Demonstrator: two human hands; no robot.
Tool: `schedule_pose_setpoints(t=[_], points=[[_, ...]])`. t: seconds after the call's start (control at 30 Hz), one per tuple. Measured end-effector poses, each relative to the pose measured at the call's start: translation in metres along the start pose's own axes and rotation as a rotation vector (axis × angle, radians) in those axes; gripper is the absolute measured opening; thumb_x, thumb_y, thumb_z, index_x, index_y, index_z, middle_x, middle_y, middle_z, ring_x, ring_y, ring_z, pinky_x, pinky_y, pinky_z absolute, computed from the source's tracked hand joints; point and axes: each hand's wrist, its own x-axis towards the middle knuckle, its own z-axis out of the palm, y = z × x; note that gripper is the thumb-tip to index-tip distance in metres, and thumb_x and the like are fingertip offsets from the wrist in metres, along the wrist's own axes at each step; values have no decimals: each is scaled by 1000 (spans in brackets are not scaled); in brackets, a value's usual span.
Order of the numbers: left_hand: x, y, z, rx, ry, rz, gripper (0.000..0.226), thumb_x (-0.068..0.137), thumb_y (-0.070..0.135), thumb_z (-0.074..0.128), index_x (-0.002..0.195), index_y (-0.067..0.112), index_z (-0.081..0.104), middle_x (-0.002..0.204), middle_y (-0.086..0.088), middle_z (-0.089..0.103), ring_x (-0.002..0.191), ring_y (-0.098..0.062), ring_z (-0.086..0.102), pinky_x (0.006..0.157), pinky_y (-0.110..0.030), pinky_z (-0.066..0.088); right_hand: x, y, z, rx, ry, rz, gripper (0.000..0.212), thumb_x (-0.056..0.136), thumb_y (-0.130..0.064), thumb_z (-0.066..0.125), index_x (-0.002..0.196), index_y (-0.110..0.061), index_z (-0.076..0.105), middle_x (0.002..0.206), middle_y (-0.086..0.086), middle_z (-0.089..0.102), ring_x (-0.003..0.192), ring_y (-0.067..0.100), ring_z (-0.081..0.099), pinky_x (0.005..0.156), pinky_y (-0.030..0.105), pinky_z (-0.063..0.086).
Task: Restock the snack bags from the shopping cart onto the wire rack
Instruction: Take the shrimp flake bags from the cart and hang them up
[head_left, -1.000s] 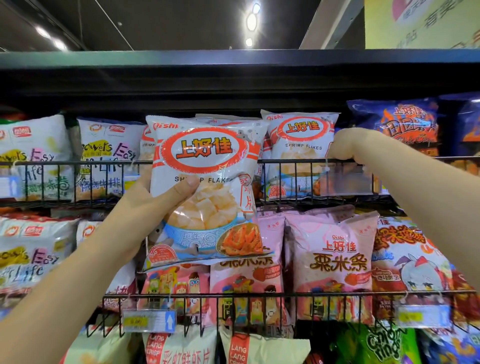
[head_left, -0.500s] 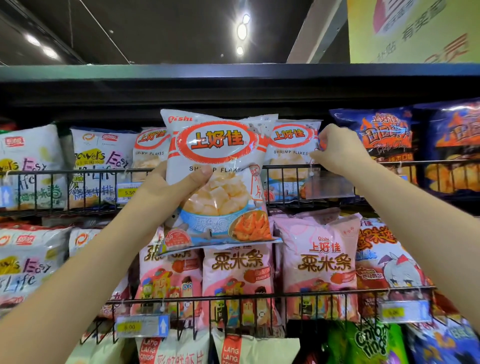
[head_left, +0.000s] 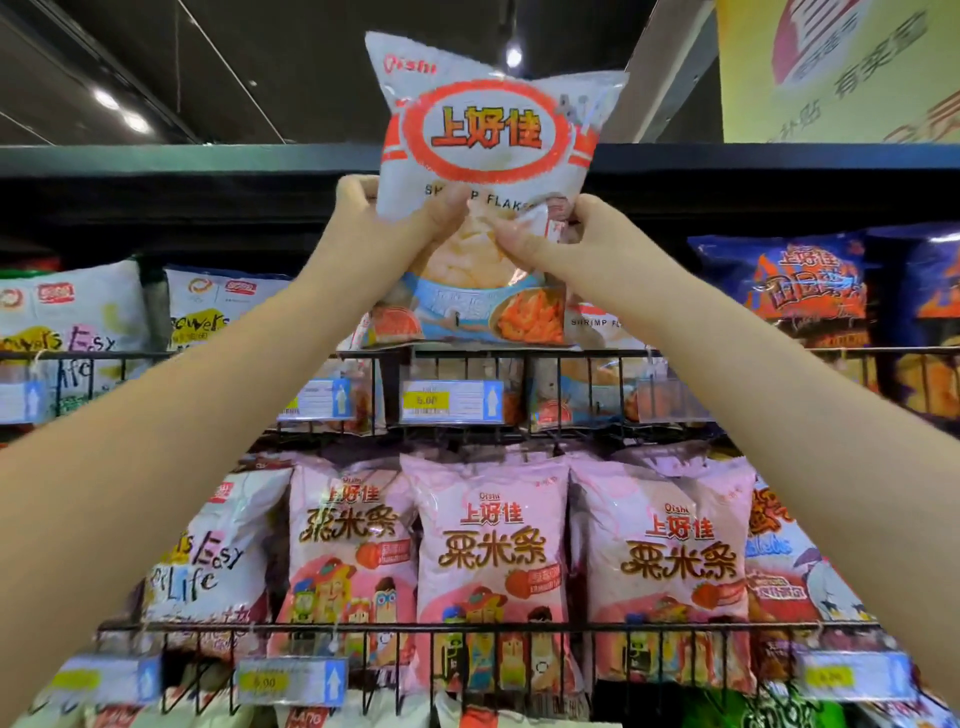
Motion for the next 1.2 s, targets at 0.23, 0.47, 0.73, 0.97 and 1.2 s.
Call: schedule_pose_setpoints(t=[0.23, 0.47, 0.73, 0.97, 1.2], points=[[-1, -35, -16, 31, -83, 166, 68, 95, 45, 70, 149, 30, 31, 134, 10, 57, 113, 2, 65, 86, -17, 56, 19, 20, 21, 80, 224, -10, 51, 86, -54, 76, 120, -22, 56, 107, -11, 69, 99, 5, 68, 86, 29, 56], [1, -51, -13, 110, -85, 164, 63, 99, 31, 69, 152, 34, 34, 120, 18, 61, 103, 1, 66, 72, -12, 54, 23, 39, 40, 17, 176, 34, 59, 90, -51, 72, 135, -21, 48, 121, -13, 63, 111, 8, 61, 91, 28, 49], [-7, -71, -11, 334, -215, 105, 90, 101, 29, 64, 165, 31, 1, 120, 19, 55, 97, 1, 61, 79, -17, 45, 23, 57, 40, -217, -50, 158, 66, 92, -65, 60, 140, -20, 51, 128, -3, 61, 111, 14, 54, 89, 27, 38], [-5, -74, -9, 480, -284, 105, 84, 105, 35, 56, 163, 35, -5, 144, 4, 56, 111, -10, 56, 90, -27, 43, 27, 59, 41, -401, -219, 221, 64, 93, -70, 53, 134, -22, 57, 124, 0, 64, 111, 21, 59, 87, 31, 42], [1, -78, -8, 668, -361, 45, 93, 101, 44, 59, 162, 38, -11, 142, -6, 61, 114, -25, 66, 101, -45, 53, 26, 44, 41, -618, -488, 300, 80, 90, -81, 40, 144, -23, 53, 135, -1, 63, 109, 21, 64, 98, 34, 46]])
